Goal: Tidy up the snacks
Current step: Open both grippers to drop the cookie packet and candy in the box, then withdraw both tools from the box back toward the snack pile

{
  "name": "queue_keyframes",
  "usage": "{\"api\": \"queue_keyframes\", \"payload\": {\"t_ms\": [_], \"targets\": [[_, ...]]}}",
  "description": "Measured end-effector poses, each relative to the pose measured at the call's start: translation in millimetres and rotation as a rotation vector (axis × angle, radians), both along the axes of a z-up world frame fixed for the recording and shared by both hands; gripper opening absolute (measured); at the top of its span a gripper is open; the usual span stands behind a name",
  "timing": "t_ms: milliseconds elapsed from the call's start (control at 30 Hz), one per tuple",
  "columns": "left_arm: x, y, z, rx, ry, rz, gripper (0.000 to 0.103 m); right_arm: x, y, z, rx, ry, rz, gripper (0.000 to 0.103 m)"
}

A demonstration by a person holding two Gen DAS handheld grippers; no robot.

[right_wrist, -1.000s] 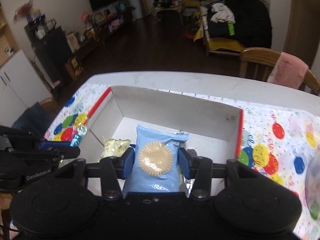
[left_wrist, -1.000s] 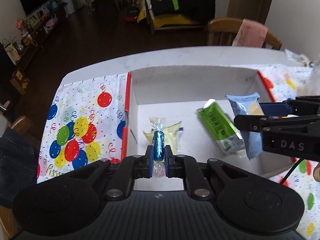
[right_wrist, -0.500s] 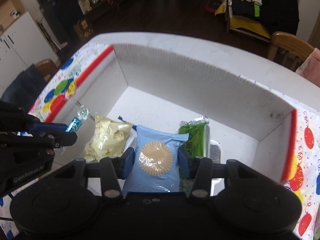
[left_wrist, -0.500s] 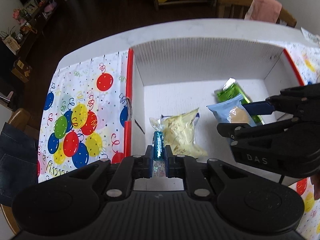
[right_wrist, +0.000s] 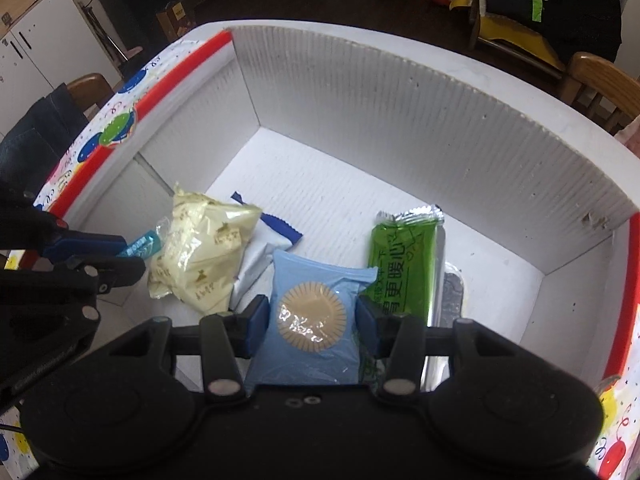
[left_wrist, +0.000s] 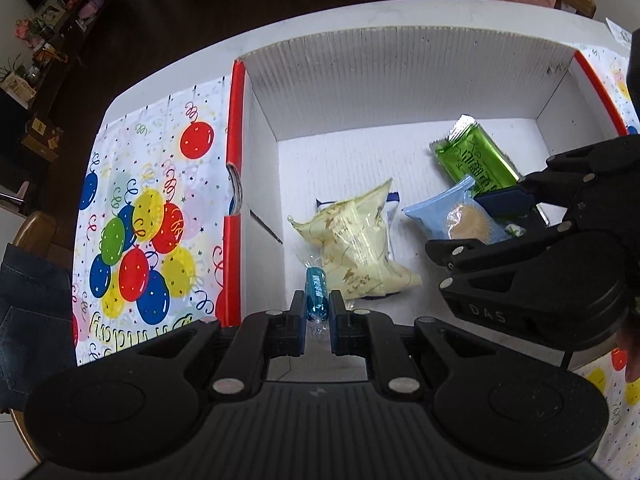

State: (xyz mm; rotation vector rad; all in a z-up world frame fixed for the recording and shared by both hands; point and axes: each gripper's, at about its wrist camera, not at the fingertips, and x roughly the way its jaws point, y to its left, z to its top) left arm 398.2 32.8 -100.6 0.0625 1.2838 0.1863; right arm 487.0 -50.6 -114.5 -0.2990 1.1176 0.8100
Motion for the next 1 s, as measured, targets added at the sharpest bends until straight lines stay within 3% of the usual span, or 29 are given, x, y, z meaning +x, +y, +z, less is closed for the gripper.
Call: {"api": "queue_keyframes", "payload": {"t_ms": [267,500,1000], "targets": [[-3.0,-1.7,-5.0,0.009,0.009,0.010,0.011,-1.1,5.4,-5.3,-0.029,0.024,0.034,0.045],[-13.7,-1.3,4.8,-0.005,-0.032,0.040,0.011,-1.9,2.2,-1.7,-0.015,0.027,0.042,0.047],[-63.7,-1.0,52.6,-0.055,-0.211,0.000,0.011,-39.4,-40.3,69.2,0.149,-0.042,0.013,0.051]]}}
